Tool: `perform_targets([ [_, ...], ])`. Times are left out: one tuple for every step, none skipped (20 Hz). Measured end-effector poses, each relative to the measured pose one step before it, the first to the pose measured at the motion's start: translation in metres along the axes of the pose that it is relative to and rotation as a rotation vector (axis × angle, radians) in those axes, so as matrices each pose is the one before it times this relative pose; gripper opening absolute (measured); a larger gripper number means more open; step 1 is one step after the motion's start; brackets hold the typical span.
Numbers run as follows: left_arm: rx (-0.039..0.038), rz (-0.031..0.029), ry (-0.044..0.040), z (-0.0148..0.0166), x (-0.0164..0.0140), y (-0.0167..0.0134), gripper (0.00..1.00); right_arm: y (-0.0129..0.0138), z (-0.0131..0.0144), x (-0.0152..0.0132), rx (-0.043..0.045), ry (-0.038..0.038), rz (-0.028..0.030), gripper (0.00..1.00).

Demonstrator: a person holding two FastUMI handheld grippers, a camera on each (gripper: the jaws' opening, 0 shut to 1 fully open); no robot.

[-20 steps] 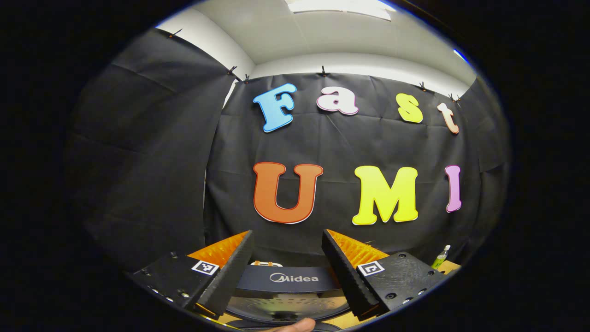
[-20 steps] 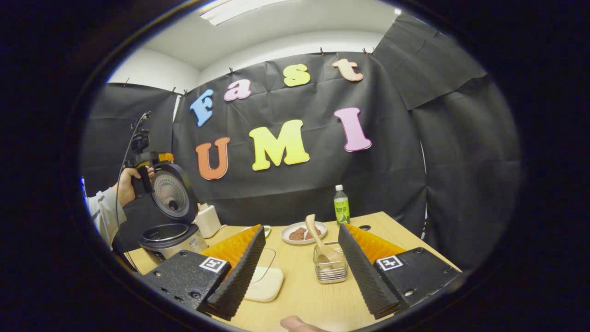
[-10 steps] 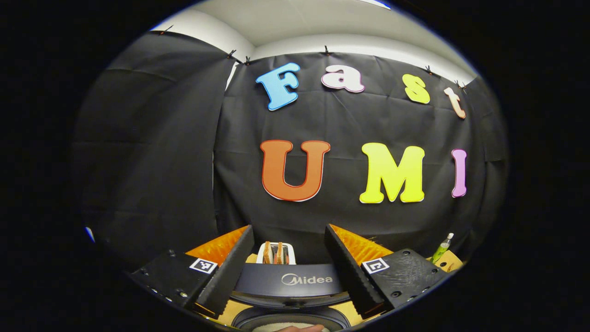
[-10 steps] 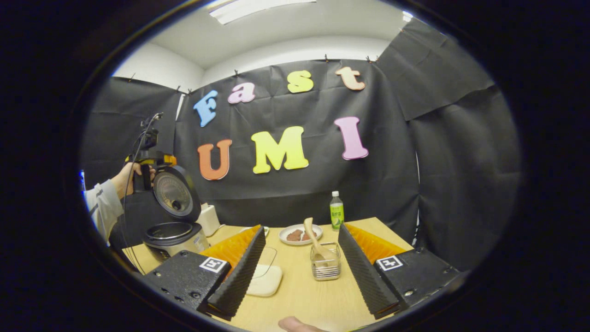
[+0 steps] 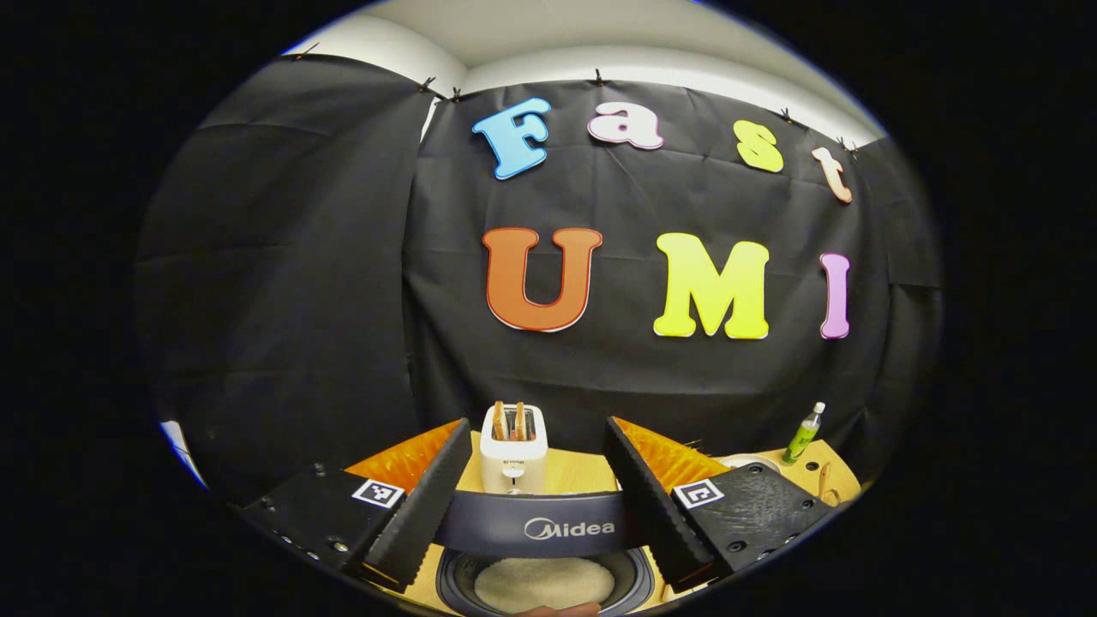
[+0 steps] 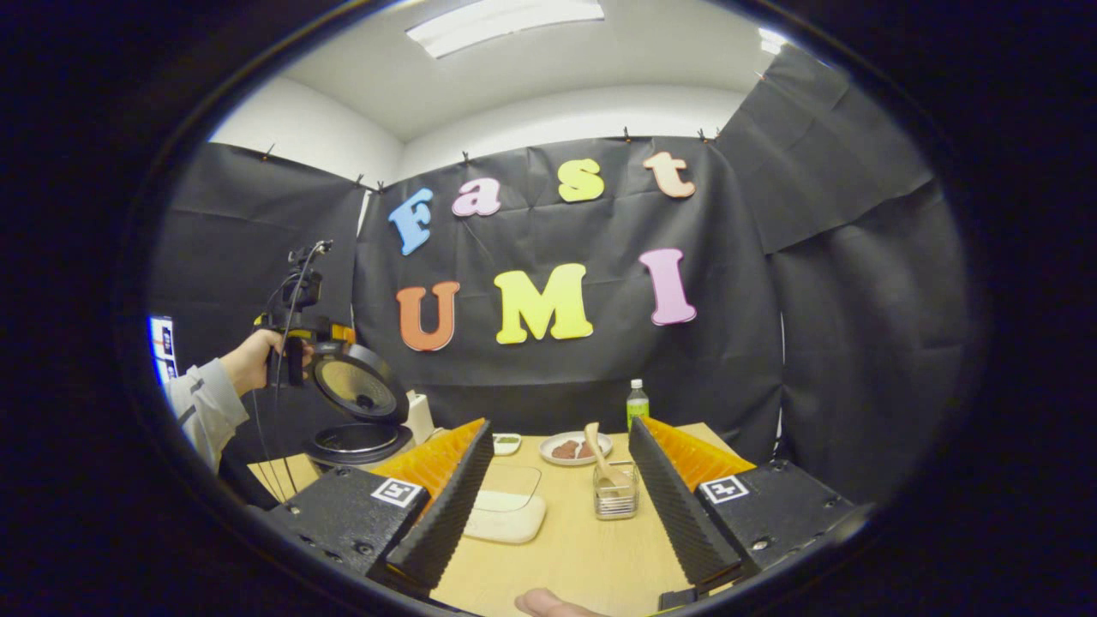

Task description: Close the left gripper, press the button to open the rice cooker; take a wooden spoon from the chopstick holder with the right hand, scoop a spoonful of rice and pour it into the rice cooker, then put the wooden spoon back into the chopstick holder.

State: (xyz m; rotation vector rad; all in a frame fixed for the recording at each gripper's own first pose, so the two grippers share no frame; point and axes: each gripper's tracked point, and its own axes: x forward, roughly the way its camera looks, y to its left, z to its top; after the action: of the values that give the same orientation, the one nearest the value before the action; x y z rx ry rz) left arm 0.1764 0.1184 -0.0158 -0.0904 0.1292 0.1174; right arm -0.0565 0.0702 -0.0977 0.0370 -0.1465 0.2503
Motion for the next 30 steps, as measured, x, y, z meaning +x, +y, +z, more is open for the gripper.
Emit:
perform_targets([
  [0.00626,-0.00429,0.03276,-0.01174,-0.00381,-0.00228,0.98,-0.00064,0.00243,-0.00193,0.00515,-0.00531,-0.00281,1.0],
  [-0.00077,-0.00065,0.03601,-0.01311,-0.0036,-0.00176,0.99,0.0003,0.00394,-0.00204,0.01187,-0.00641,-0.00011,1.0],
  [0.00463,0.00316,0.03072,-0.01151,-0.00454,-0.00052,0.99,0.00227,0.00236,-0.0014,0.00797,-0.00382,0.00591,1.0],
  [0.00139,-0.00965,0.0358,-0.0141,-0.00475,-0.00314,0.99,0.00257,0.00127,-0.00045,0.0013,-0.00107,0.00757,1.0],
  [0.00407,-0.01367,0.04711,-0.01774,-0.00237,-0.00475,0.99,0.00192,-0.00021,-0.00035,-0.00324,0.00132,0.00282,1.0],
  [-0.00813,-0.00591,0.04099,-0.01728,-0.00248,-0.00287,0.98,0.00251,0.00059,-0.00137,-0.00816,0.0016,0.00216,1.0],
  [-0.00221,0.00243,0.03528,-0.01357,-0.00052,-0.00109,0.96,0.00257,0.00011,-0.00184,-0.01066,0.00444,0.00119,1.0],
  [0.00601,0.00105,0.03378,-0.01164,-0.00179,-0.00153,0.96,0.00446,0.00086,-0.00145,-0.00741,0.00199,0.00233,0.93],
  [0.01571,0.00127,0.00261,-0.00576,-0.00409,0.00067,0.98,0.00693,0.00263,-0.0014,-0.00723,-0.00162,0.01259,1.0],
  [0.00121,0.00013,0.00553,-0.00659,-0.00095,-0.0004,0.97,0.00558,0.00234,-0.00252,-0.00071,-0.00281,0.00962,1.0],
  [-0.00597,-0.00433,0.00093,-0.00386,-0.00342,0.00113,0.97,0.005,0.0028,-0.00184,-0.00612,-0.00538,0.00877,1.0],
  [-0.00477,-0.00597,0.00702,-0.00322,-0.00294,-0.00091,0.97,0.00362,0.00314,-0.00182,-0.00854,-0.0102,0.00401,1.0],
  [-0.00386,-0.00478,0.01449,-0.00617,-0.00048,-0.00103,0.97,0.00158,0.00125,0.0012,-0.01045,-0.00748,-0.00168,1.0],
  [0.00145,-0.00105,0.01962,-0.00709,0.00044,-0.00152,1.0,0.00113,0.00126,0.00169,-0.00473,-0.00672,-0.00716,1.0],
  [0.00081,0.00237,0.02032,-0.00956,0.00054,-0.0006,0.98,0.00313,0.00008,0.00193,-0.00167,-0.0037,0.00215,1.0],
  [0.00449,0.00431,0.01628,-0.0081,0.00057,0.00054,0.98,0.00469,-0.00218,0.00209,0.00246,0.00264,0.01186,1.0],
  [0.00922,0.00425,0.01462,-0.00818,-0.00065,-0.00176,0.98,0.00471,-0.00484,0.00174,0.01054,0.00783,0.01065,1.0],
  [0.00622,0.00275,0.01512,-0.00912,-0.00017,-0.00173,0.98,0.00269,-0.00506,0.0019,0.01129,0.01332,0.01122,1.0],
  [0.00174,0.00253,-0.00502,-0.00333,-0.00306,0.00144,0.98,0.00161,-0.00493,0.00177,0.00485,0.01621,0.01044,1.0],
  [-0.00426,-0.00242,-0.04943,0.00641,-0.0022,0.00131,0.98,0.00133,-0.00441,0.00344,-0.00157,0.01477,0.00596,1.0],
  [-0.00617,-0.00129,-0.02038,-0.00038,0.00023,-0.00106,0.97,0.00221,-0.00293,0.0032,-0.00926,0.00994,0.00629,1.0],
  [0.00581,-0.00354,-0.01711,-0.00381,-0.00068,-0.00037,0.98,0.0,-0.00412,0.00252,-0.00696,0.01461,-0.00169,1.0],
  [0.01534,-0.00723,-0.04088,-0.00028,0.00094,-0.00136,0.99,0.00154,-0.0048,0.00058,-0.00444,0.01073,0.00093,0.93],
  [0.00993,-0.00558,-0.02371,-0.00037,-0.00063,0.00037,0.99,0.00356,-0.00171,0.00051,-0.00418,0.00565,0.0065,0.93],
  [0.00284,-0.00679,-0.02742,0.00353,0.00029,0.00135,0.99,0.00252,-0.00144,-0.00003,-0.00476,0.00555,0.00563,0.93],
  [-0.01125,0.00028,-0.01513,-0.00117,0.00108,0.00097,0.98,0.0008,-0.00099,0.00062,-0.00452,0.00249,0.00152,0.93],
  [-0.00722,0.00261,-0.01641,0.00015,-0.00068,0.00038,0.99,0.00001,-0.00047,0.0018,-0.00406,0.00078,-0.00179,0.93],
  [0.00281,0.00361,-0.01697,-0.00074,0.00072,0.0,0.98,-0.00041,-0.00152,0.0012,-0.00258,0.00626,-0.00296,1.0],
  [0.00268,0.00296,-0.01688,-0.00096,0.0005,-0.00005,0.99,0.00091,-0.00326,0.00042,0.00167,0.00598,-0.00193,1.0],
  [-0.0081,0.00277,-0.01883,-0.0005,-0.00142,0.00037,0.99,0.00048,-0.00174,0.00027,0.00288,0.0054,-0.00011,1.0],
])
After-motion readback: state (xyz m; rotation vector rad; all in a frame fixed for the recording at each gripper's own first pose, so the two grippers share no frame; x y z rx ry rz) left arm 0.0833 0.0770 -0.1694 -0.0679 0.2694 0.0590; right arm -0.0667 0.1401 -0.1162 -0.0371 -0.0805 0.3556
